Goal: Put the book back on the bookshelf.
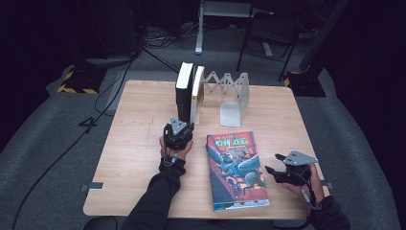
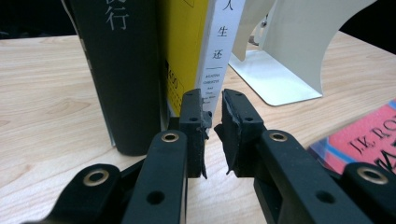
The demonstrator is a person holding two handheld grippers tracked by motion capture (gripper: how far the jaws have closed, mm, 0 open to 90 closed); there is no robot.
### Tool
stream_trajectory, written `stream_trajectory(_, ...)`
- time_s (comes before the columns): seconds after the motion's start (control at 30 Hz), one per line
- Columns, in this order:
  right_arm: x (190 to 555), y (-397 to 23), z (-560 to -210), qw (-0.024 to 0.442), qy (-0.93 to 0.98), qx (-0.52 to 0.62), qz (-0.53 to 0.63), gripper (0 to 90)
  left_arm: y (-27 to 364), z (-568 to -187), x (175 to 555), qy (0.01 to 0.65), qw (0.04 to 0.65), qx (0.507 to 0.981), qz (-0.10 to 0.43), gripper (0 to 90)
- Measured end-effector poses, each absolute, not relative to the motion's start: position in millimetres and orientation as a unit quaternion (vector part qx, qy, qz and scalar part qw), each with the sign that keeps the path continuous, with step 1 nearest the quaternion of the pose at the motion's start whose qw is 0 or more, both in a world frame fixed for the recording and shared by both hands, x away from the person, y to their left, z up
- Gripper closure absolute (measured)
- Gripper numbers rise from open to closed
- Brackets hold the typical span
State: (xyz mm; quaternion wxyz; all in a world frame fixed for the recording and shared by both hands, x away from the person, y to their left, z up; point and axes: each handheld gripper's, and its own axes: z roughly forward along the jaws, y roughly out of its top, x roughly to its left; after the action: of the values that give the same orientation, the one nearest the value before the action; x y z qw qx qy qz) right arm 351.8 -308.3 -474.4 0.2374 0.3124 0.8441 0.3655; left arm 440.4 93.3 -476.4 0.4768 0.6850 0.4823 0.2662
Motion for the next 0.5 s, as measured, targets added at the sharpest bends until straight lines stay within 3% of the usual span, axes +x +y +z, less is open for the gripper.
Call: stream_trajectory(0.5,352.4,-309.4,-475.1,0.237,0.844,0.315,0.364,35.8,81.7,-472.6,465.1,0.503,0.465,0.678,0.266,79.3)
